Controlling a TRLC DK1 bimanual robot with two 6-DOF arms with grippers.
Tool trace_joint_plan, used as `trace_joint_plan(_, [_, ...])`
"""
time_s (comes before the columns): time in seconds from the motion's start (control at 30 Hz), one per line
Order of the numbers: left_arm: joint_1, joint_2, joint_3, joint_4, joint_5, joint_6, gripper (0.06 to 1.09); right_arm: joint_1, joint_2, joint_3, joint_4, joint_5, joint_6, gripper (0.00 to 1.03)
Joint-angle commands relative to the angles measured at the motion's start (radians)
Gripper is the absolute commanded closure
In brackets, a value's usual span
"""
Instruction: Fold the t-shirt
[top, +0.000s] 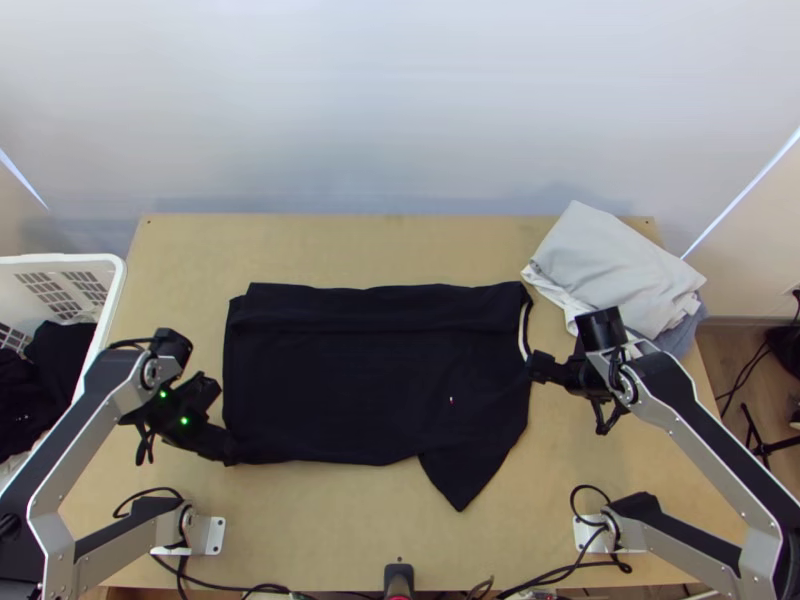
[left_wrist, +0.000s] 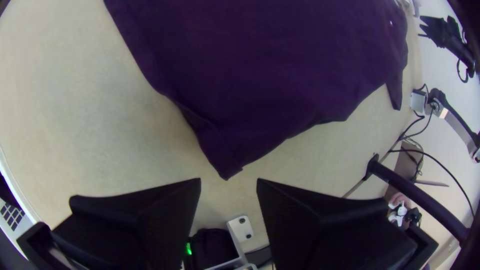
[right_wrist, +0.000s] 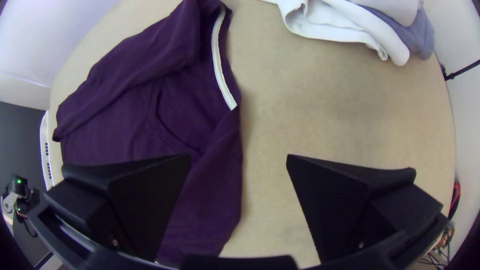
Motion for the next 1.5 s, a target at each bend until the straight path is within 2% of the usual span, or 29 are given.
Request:
trace_joint_plan(0.0, [-0.038, 0.001, -0.058, 0.046, -0.021, 0.041, 0.57, 0.002, 0.021, 0.001, 0.001, 0.000, -0.002, 0.14])
trace_joint_plan(0.07, [-0.041, 0.018, -0.067, 0.066, -0.027, 0.042, 0.54, 0.002, 0.026, 0.004, 0.001, 0.000, -0.002, 0.14])
trace_joint_plan(0.47, [-0.087, 0.082, -0.078, 0.184, -0.044, 0.022, 0.57, -0.007, 0.027, -0.010, 0.001, -0.001, -0.015, 0.14])
trace_joint_plan(0.53, [-0.108, 0.085, -0.077, 0.190, -0.036, 0.025, 0.75, -0.007, 0.027, -0.021, 0.001, -0.001, -0.022, 0.14])
trace_joint_plan(0.6, [-0.128, 0.085, -0.077, 0.208, -0.026, 0.025, 1.02, -0.007, 0.029, -0.038, 0.001, -0.003, -0.026, 0.14])
trace_joint_plan(0.63, [-0.137, 0.085, -0.073, 0.210, -0.024, 0.022, 1.05, -0.007, 0.032, -0.052, -0.001, -0.007, -0.032, 0.15])
trace_joint_plan(0.87, [-0.153, 0.084, -0.070, 0.208, -0.016, 0.022, 1.05, 0.005, 0.035, -0.148, -0.064, -0.016, -0.058, 0.15])
trace_joint_plan(1.0, [-0.145, 0.085, -0.049, 0.202, -0.018, 0.024, 1.05, 0.097, 0.011, -0.170, -0.153, -0.038, -0.042, 0.25])
trace_joint_plan(1.1, [-0.139, 0.094, -0.037, 0.199, -0.018, 0.025, 1.05, 0.189, -0.042, -0.187, -0.168, -0.046, -0.023, 0.25])
trace_joint_plan(1.23, [-0.141, 0.102, -0.034, 0.196, -0.018, 0.019, 1.05, 0.312, -0.082, -0.179, -0.153, -0.046, 0.078, 0.24])
trace_joint_plan(1.4, [-0.142, 0.107, -0.032, 0.196, -0.018, 0.015, 1.05, 0.410, -0.046, -0.168, -0.139, -0.046, 0.207, 0.24])
trace_joint_plan(1.47, [-0.137, 0.107, -0.029, 0.193, -0.019, 0.013, 1.05, 0.434, -0.020, -0.162, -0.139, -0.046, 0.228, 0.24])
